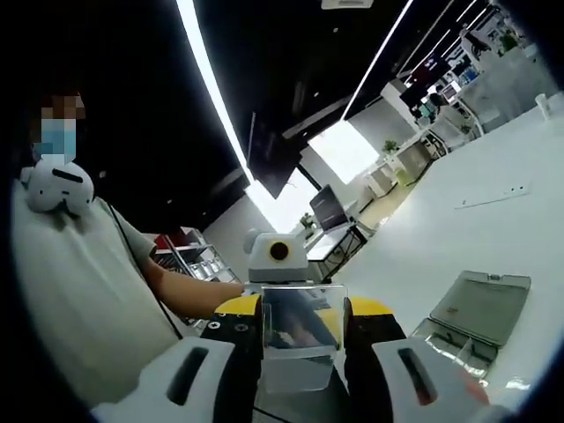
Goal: Insert the divider into the dual guide fixture by aligning both edges with the guide slots and pushing it downward to the bottom, including one-sided entry, uneven engagement, binding, and posture correction.
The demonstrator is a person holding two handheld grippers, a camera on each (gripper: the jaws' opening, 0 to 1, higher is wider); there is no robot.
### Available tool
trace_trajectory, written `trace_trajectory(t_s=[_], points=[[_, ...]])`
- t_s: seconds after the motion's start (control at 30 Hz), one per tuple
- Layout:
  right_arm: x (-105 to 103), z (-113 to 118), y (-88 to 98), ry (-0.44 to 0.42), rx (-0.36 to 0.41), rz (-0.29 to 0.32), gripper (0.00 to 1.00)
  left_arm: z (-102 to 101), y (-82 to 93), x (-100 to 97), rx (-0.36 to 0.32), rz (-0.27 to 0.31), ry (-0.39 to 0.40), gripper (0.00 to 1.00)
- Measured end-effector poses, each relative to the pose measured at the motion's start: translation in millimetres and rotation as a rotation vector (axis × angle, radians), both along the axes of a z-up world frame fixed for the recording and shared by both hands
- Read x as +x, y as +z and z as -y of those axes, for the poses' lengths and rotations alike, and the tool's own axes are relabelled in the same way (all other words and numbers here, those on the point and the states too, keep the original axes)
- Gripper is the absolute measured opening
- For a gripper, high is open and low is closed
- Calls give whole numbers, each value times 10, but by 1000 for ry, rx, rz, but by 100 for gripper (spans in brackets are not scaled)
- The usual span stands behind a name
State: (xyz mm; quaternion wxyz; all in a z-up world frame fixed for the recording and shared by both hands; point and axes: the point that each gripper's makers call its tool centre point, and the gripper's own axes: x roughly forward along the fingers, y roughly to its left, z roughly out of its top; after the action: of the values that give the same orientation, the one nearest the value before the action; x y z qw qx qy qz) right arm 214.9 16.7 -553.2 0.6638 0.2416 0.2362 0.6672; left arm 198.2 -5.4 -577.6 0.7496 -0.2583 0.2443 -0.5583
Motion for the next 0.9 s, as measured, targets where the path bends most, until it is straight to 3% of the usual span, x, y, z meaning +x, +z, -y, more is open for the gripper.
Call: trace_trajectory(t_s=[0.13,0.43,0.63,0.87,0.9], points=[[0,-22,-10,-6,-12,8,32,-11,2,7,4,-3,7,30],[72,-62,-82,-49,-49,-9,32,-12,-53,32,77,55,34,33],[147,-81,-216,-91,-103,-29,32,-18,-113,128,187,126,101,35],[274,-47,-296,-164,-139,-44,32,-70,-231,180,279,134,167,34],[307,-41,-329,-180,-152,-54,32,-106,-298,201,324,135,186,34]])
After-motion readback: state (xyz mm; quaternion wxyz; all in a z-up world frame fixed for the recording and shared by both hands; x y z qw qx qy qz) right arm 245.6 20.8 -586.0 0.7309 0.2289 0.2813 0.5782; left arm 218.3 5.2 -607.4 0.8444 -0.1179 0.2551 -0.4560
